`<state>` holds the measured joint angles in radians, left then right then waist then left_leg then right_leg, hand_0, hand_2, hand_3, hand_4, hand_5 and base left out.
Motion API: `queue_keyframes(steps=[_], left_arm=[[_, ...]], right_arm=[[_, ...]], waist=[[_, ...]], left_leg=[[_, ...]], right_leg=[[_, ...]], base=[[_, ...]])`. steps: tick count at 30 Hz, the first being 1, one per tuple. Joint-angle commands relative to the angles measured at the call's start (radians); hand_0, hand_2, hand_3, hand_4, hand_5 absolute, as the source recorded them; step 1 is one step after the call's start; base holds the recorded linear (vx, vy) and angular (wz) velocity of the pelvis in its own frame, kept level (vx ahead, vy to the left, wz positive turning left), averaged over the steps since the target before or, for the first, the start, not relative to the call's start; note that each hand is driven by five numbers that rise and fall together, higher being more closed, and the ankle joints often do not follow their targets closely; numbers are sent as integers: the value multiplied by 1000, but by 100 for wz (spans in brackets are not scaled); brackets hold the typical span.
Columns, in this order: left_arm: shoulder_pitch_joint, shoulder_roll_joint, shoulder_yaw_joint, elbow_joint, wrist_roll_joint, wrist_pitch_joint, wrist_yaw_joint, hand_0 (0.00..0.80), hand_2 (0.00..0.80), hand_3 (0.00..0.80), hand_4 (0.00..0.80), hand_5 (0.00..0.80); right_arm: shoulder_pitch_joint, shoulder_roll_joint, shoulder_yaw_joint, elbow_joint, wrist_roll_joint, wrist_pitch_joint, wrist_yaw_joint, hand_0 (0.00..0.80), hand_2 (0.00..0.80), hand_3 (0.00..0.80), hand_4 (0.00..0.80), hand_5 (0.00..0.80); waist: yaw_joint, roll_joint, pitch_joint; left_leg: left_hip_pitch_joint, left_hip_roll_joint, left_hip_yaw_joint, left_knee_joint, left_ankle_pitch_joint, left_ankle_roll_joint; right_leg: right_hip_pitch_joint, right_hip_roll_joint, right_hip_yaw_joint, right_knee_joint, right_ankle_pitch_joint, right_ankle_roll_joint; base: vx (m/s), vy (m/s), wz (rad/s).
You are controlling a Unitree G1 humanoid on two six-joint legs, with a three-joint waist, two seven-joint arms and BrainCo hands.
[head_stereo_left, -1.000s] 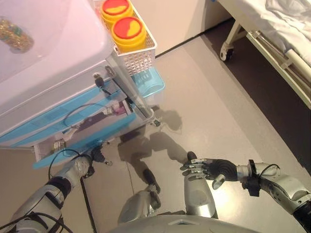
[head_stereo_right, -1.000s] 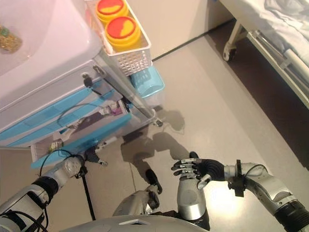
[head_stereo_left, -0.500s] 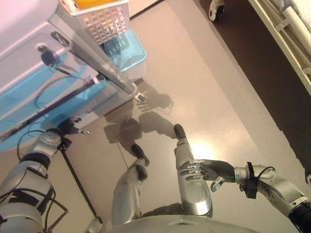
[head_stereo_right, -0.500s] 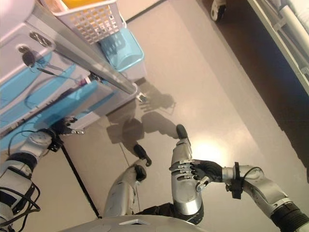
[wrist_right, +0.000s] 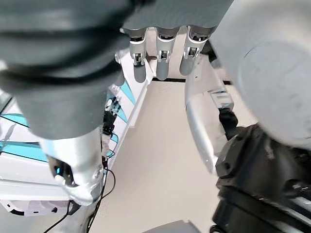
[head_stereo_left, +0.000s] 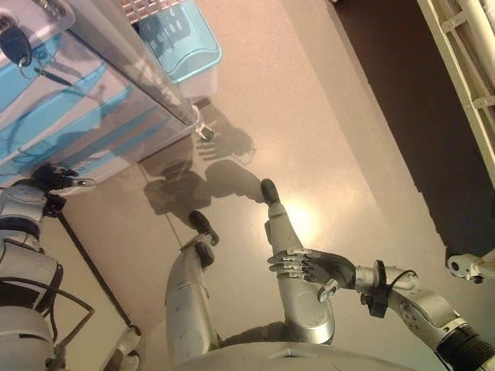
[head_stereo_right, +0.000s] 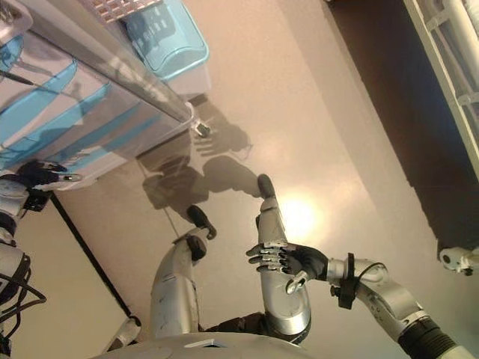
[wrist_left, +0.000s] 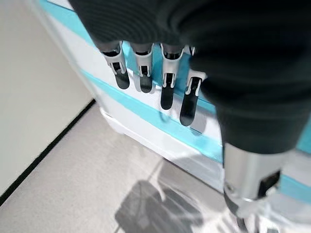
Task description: Open the drawer and pick up the medicine
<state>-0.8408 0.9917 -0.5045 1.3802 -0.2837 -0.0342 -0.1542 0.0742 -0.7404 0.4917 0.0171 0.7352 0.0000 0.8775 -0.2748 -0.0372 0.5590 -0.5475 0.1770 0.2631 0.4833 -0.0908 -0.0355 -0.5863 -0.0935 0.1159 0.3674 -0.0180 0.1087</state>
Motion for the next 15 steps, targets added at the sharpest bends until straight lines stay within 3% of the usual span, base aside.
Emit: queue_keyframes(steps=[1, 5, 11, 14, 15], left_arm=[[-129, 239, 53, 4, -66, -22, 41, 0, 0, 0, 0, 0], [-88, 225, 63, -41, -91, -35, -87, 0, 0, 0, 0, 0], [82, 152, 137, -189, -199, -32, -261, 0, 0, 0, 0, 0], [268, 32, 183, -358, -237, -18, -333, 0, 0, 0, 0, 0], [316, -4, 191, -413, -259, -10, -344, 0, 0, 0, 0, 0]], right_arm=[[31, 25, 50, -12, 37, -22, -15, 0, 0, 0, 0, 0], [19, 41, 52, -8, 23, -24, -63, 0, 0, 0, 0, 0], [7, 54, 9, 27, 35, -32, -166, 0, 0, 0, 0, 0], [7, 63, -37, 42, -6, -30, -227, 0, 0, 0, 0, 0], [-1, 63, -51, 45, -13, -22, -236, 0, 0, 0, 0, 0]], waist=[[8, -43, -39], [29, -45, -39], [52, -39, -39], [70, -26, -39], [74, -30, -39]], left_leg=[[36, -25, -15, 152, -173, 31], [53, -35, -33, 138, -173, 35], [114, -39, -44, 90, -153, 35], [185, -51, -54, 17, -114, 23], [193, -60, -49, -22, -62, 23]], right_leg=[[7, -95, 7, -99, 149, 65], [29, -99, -13, -97, 147, 64], [80, -98, -37, -96, 124, 61], [143, -95, -50, -112, 106, 52], [145, -98, -52, -127, 128, 40]], base=[[-10, -98, 21], [-4, -108, 10], [5, -70, 12], [-2, -74, 0], [-59, -88, 3]])
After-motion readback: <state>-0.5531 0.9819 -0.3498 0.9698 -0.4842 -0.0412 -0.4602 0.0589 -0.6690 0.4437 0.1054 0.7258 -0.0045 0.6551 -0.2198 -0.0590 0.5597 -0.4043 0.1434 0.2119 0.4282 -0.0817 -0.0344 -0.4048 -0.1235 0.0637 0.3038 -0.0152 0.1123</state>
